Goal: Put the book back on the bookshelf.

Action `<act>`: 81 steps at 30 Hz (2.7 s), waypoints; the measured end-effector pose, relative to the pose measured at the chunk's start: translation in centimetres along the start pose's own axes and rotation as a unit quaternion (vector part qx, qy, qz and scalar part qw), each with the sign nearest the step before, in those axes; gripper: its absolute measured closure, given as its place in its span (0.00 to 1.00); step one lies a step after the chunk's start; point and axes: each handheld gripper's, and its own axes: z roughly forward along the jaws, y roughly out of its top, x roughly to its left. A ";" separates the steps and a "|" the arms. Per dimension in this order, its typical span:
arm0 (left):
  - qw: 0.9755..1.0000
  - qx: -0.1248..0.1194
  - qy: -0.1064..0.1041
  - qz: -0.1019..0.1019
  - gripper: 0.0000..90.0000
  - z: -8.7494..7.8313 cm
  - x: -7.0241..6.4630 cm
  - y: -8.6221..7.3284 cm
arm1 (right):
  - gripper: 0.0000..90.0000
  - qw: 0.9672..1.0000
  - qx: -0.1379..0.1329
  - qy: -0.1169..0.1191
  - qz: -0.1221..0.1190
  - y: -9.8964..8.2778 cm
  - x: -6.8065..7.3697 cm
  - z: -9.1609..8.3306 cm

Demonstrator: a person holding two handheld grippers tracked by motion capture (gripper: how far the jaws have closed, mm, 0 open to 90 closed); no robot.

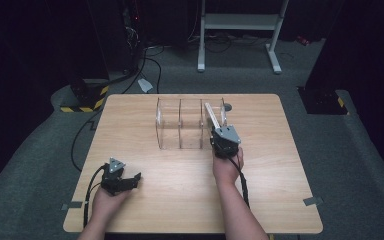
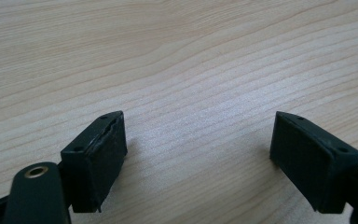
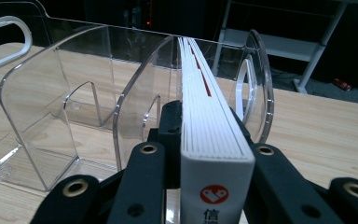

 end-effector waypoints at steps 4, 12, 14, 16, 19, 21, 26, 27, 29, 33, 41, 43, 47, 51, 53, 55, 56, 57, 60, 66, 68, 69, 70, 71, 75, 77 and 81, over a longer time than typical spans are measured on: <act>1.000 0.000 0.000 0.001 0.21 0.0 0.0 0.0 | 0.84 1.000 0.000 -0.004 0.001 -0.1 0.0 0.0; 1.000 -0.001 0.002 0.002 0.21 -0.1 0.0 -0.1 | 0.83 1.000 0.000 -0.006 0.012 -1.0 -0.1 -0.3; 1.000 -0.001 0.002 0.002 0.21 -0.1 0.0 -0.1 | 0.83 1.000 0.002 -0.007 0.014 -1.4 -0.1 -0.5; 1.000 -0.001 0.002 0.001 0.21 -0.1 -0.1 -0.1 | 0.82 1.000 0.006 -0.008 0.019 -1.5 -0.1 -0.6; 1.000 -0.001 0.002 0.001 0.21 -0.1 -0.1 -0.1 | 0.81 1.000 0.017 -0.008 0.023 -1.9 -0.2 -0.7; 1.000 -0.001 0.002 0.000 0.21 -0.1 -0.1 -0.1 | 0.81 1.000 0.017 -0.007 0.024 -2.1 -0.3 -0.7; 1.000 -0.001 0.002 0.000 0.21 -0.1 -0.1 -0.1 | 0.78 0.999 0.026 -0.004 0.025 -2.0 -0.6 -0.8; 1.000 -0.001 0.002 0.000 0.21 -0.1 -0.1 -0.1 | 0.76 0.999 0.029 -0.005 0.025 -2.0 -0.6 -0.9; 1.000 -0.001 0.002 0.001 0.21 -0.1 -0.1 -0.1 | 0.75 0.999 0.033 -0.002 0.025 -1.9 -0.7 -1.0; 1.000 -0.001 0.002 0.000 0.21 -0.1 -0.1 -0.1 | 0.74 0.999 0.034 0.003 0.023 -1.8 -0.9 -1.6; 1.000 -0.001 0.002 0.000 0.21 -0.1 -0.1 -0.1 | 0.83 0.999 0.037 0.003 0.024 -1.8 -1.0 -2.2; 1.000 -0.001 0.002 0.001 0.21 -0.1 -0.1 -0.1 | 0.84 0.999 0.026 -0.001 0.024 -1.9 -1.0 -2.1; 1.000 -0.001 0.002 0.001 0.21 -0.1 -0.1 -0.1 | 0.84 1.000 0.015 -0.014 0.016 -1.6 -0.5 -1.8; 1.000 -0.001 0.002 0.001 0.21 -0.1 -0.1 -0.1 | 0.84 0.999 0.005 -0.023 0.021 -1.2 -0.3 -1.6; 1.000 -0.001 0.002 0.000 0.21 -0.1 -0.1 -0.1 | 0.84 0.999 -0.002 -0.030 0.024 -1.0 -0.2 -1.6; 1.000 -0.001 0.002 0.001 0.21 -0.1 -0.1 -0.1 | 0.84 0.999 -0.002 -0.036 0.027 -0.8 -0.3 -1.4; 1.000 -0.001 0.002 0.000 0.21 -0.1 -0.1 -0.1 | 0.84 0.999 -0.002 -0.037 0.030 -0.8 -0.3 -1.3; 1.000 -0.001 0.002 0.000 0.21 -0.1 -0.1 -0.1 | 0.84 0.999 -0.002 -0.037 0.034 -0.8 -0.3 -1.2; 1.000 -0.001 0.002 0.000 0.21 -0.1 -0.1 -0.1 | 0.84 0.998 0.005 -0.043 0.041 -1.0 -0.4 -1.0; 1.000 0.000 0.002 0.001 0.21 -0.1 -0.1 -0.1 | 0.84 0.998 0.001 -0.046 0.042 -1.0 -0.3 -0.9; 1.000 0.000 0.002 0.001 0.21 -0.1 -0.1 -0.1 | 0.84 0.998 0.001 -0.047 0.042 -1.0 -0.3 -0.9; 1.000 0.000 0.001 0.001 0.21 -0.1 -0.1 -0.1 | 0.84 0.998 0.001 -0.048 0.043 -1.1 -0.3 -0.9; 1.000 0.000 0.002 0.001 0.21 -0.1 -0.1 -0.1 | 0.84 0.998 0.000 -0.048 0.042 -1.1 -0.3 -0.9; 1.000 0.000 0.001 0.001 0.21 -0.1 -0.1 -0.1 | 0.84 0.998 -0.002 -0.048 0.042 -1.2 -0.3 -0.9; 1.000 0.000 0.001 0.001 0.21 -0.1 -0.1 -0.1 | 0.83 0.998 0.001 -0.048 0.049 -1.4 -0.3 -0.9; 1.000 0.000 0.001 0.001 0.21 -0.1 -0.1 -0.1 | 0.83 0.998 0.003 -0.047 0.051 -1.4 -0.3 -1.0; 1.000 0.000 0.001 0.002 0.21 -0.1 -0.1 -0.1 | 0.80 0.997 0.005 -0.041 0.058 -1.8 -0.5 -1.1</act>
